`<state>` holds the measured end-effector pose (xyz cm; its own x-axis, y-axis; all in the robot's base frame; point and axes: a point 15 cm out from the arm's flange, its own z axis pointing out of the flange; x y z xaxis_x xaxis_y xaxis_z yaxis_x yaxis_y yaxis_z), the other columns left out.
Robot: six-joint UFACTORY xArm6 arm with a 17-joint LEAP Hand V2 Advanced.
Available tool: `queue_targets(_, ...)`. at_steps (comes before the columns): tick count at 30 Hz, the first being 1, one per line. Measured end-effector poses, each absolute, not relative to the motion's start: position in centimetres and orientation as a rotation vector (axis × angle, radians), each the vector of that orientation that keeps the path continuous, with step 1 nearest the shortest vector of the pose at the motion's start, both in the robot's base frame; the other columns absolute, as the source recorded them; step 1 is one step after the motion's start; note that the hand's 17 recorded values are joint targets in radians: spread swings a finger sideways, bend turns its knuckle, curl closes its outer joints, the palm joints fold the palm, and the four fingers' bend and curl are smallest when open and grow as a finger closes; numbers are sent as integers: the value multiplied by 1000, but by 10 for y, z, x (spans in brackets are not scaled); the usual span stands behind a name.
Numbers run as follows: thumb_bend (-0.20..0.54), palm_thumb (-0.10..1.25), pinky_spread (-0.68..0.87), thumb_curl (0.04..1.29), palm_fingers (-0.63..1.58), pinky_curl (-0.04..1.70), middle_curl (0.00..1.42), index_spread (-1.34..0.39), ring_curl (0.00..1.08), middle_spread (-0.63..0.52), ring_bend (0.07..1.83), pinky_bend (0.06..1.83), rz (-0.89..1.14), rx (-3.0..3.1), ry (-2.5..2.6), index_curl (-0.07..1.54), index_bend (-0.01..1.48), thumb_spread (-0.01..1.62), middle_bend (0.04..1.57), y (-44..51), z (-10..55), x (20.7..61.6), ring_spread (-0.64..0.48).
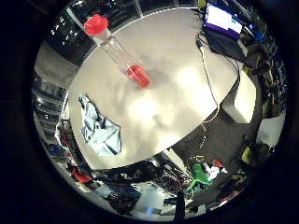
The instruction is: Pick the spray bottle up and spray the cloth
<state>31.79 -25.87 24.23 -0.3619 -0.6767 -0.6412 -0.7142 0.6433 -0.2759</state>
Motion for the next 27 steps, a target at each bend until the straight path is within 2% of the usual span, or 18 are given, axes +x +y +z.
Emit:
queue_targets(15,-27,551,369,300,23,317,343,-218,266,126,342,463,127,-951,2048,254,150,1050,194,-309,184,350,173)
queue_targets(27,-24,548,364,298,37,308,344,-206,260,127,341,444,189,-901,2054,255,149,1051,215,-334,147,367,174)
